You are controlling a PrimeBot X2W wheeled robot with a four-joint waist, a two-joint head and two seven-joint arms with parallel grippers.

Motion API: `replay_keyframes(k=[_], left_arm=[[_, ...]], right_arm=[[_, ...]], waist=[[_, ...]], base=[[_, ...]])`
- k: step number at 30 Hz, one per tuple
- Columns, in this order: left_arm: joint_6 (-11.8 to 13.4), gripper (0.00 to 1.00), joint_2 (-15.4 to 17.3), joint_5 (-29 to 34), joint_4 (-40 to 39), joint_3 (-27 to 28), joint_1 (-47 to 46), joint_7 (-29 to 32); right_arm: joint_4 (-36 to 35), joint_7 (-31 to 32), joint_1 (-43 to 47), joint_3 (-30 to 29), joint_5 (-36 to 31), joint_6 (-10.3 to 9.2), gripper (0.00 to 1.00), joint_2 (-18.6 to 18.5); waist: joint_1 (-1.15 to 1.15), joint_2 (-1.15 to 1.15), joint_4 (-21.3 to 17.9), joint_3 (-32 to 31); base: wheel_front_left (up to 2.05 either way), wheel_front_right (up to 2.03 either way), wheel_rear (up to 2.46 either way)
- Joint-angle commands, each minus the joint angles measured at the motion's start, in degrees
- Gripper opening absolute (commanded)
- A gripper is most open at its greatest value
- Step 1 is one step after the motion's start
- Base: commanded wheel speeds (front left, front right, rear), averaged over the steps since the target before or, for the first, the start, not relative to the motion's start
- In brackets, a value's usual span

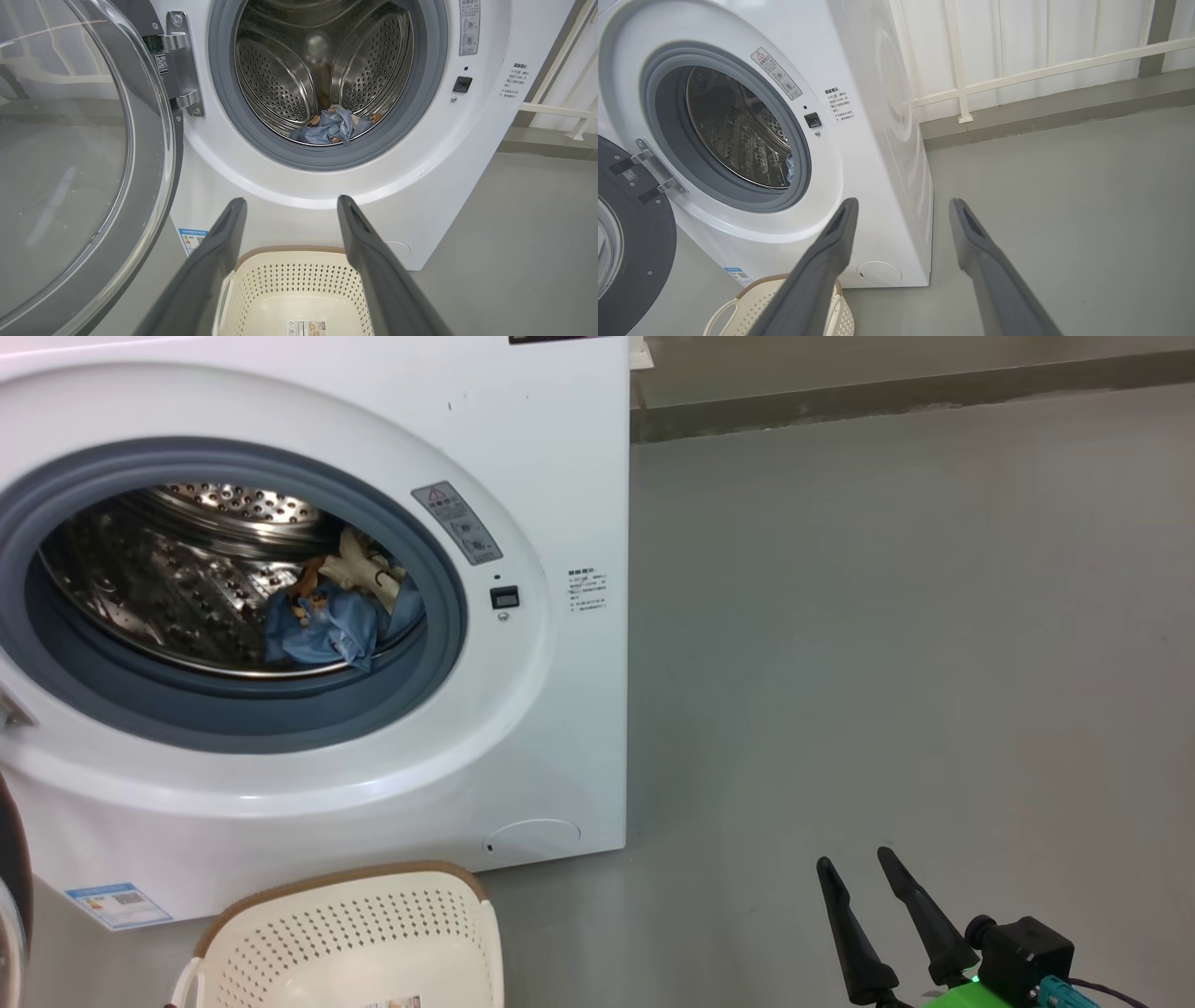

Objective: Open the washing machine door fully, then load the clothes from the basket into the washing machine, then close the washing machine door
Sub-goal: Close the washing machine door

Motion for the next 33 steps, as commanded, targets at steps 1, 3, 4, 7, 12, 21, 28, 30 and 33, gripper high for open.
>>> replay_keyframes(k=[1, 3, 4, 7, 12, 21, 28, 30, 33], left_arm=[[-0.16, 1.00, 0.44, 0.12, -1.56, 1.78, -1.56, -0.47], [-0.16, 1.00, 0.45, 0.16, -1.58, 1.71, -1.58, -0.47], [-0.16, 1.00, 0.46, 0.18, -1.61, 1.64, -1.59, -0.47], [-0.16, 1.00, 0.46, 0.19, -1.34, 1.50, -1.54, -0.47], [-0.16, 1.00, 0.39, 1.14, -1.44, 1.84, -1.74, -0.47], [-0.16, 1.00, 0.54, 1.47, -0.67, 2.08, -2.65, -0.47], [-0.16, 1.00, 0.99, 0.64, -0.63, 1.14, -2.84, -0.47], [-0.16, 1.00, 1.25, 0.31, -0.57, 0.90, -2.79, -0.47], [-0.16, 1.00, 1.55, 0.10, -0.46, 0.77, -2.82, -0.47]], right_arm=[[-1.31, -0.28, -0.96, 1.29, -0.23, 0.16, 1.00, -0.15], [-1.28, -0.28, -1.02, 1.40, -0.16, 0.16, 1.00, -0.15], [-1.26, -0.28, -1.02, 1.46, -0.11, 0.16, 1.00, -0.15], [-1.14, -0.28, -0.98, 1.57, -0.01, 0.16, 1.00, -0.15], [-0.86, -0.28, -0.88, 1.33, 0.12, 0.16, 1.00, -0.15], [-0.69, -0.28, -1.05, 1.08, 0.11, 0.16, 1.00, -0.15], [-0.73, -0.28, -1.01, 1.10, 0.12, 0.16, 1.00, -0.15], [-0.80, -0.28, -0.97, 0.98, 0.14, 0.16, 1.00, -0.15], [-0.92, -0.28, -0.90, 0.76, 0.01, 0.16, 1.00, -0.15]], waist=[[0.00, 0.00, -0.09, 0.00], [0.00, 0.00, -0.19, 0.04], [0.00, 0.00, -0.23, 0.05], [0.00, 0.00, -0.30, 0.03], [0.00, 0.00, -0.19, -0.17], [0.00, 0.00, 0.25, -0.30], [0.00, 0.00, 0.55, -0.25], [0.00, 0.00, 0.74, -0.23], [0.00, 0.00, 1.24, -0.22]], base=[[-1.19, 1.19, 0.00], [-1.39, 1.39, 0.00], [-1.60, 1.60, 0.00], [-1.87, 1.87, 0.00], [-2.03, 2.03, 0.00], [-1.17, 1.17, 0.00], [-0.23, 0.23, 0.00], [0.00, 0.00, 0.00], [0.00, 0.00, 0.00]])
